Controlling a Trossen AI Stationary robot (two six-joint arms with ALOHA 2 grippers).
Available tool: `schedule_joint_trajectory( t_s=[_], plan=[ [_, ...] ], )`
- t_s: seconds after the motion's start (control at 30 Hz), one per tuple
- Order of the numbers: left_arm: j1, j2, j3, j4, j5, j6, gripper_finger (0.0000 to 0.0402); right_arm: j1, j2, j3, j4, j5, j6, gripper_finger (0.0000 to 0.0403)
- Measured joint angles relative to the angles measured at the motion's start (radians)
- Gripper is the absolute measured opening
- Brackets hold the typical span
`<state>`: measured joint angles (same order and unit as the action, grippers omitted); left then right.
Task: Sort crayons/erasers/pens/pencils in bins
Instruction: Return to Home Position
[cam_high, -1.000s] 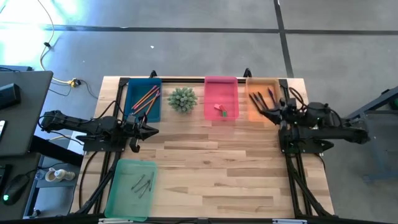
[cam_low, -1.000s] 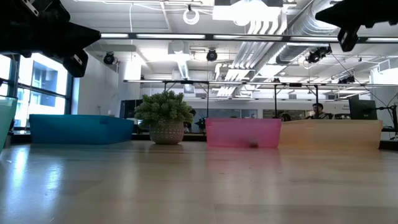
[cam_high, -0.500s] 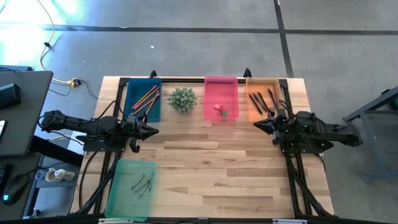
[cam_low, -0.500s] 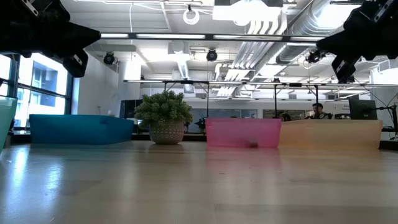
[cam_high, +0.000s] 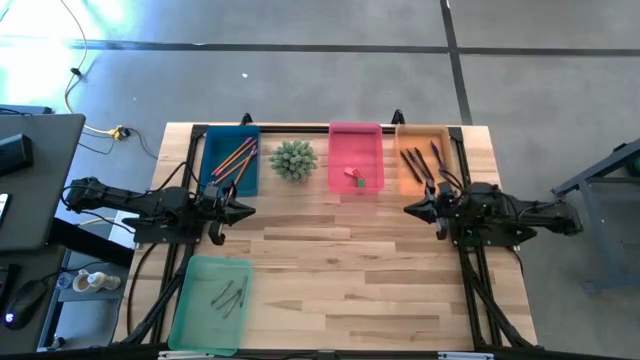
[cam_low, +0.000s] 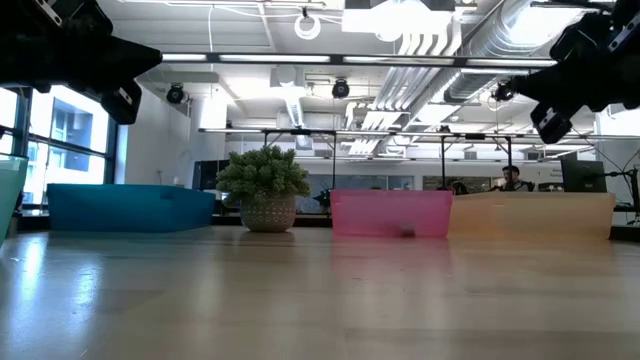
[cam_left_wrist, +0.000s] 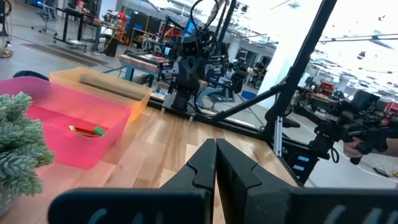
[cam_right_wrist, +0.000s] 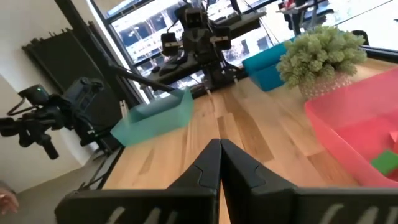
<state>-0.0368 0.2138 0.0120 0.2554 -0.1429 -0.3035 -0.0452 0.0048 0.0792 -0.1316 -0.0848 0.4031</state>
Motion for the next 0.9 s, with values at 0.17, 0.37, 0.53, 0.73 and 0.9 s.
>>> schedule_joint_trajectory(
  t_s=[0.17,0.37,0.53,0.73,0.9],
  plan=[
    [0.0,0.0,0.0,0.0,0.0,0.0,0.0001,0.0,0.003,0.002,-0.07,0.009,0.036,0.0],
    [0.0,0.0,0.0,0.0,0.001,0.0,0.0001,0.0,0.01,0.004,-0.077,0.014,0.091,0.0],
    [0.0,0.0,0.0,0.0,0.001,0.0,0.0,0.0,0.011,0.004,-0.078,0.014,0.078,0.0],
    [0.0,0.0,0.0,0.0,0.001,0.0,0.0,0.0,0.011,0.004,-0.079,0.014,0.09,0.0],
    [0.0,0.0,0.0,0.0,0.001,0.0,0.0,0.0,0.011,0.004,-0.079,0.014,0.094,0.0]
  ],
)
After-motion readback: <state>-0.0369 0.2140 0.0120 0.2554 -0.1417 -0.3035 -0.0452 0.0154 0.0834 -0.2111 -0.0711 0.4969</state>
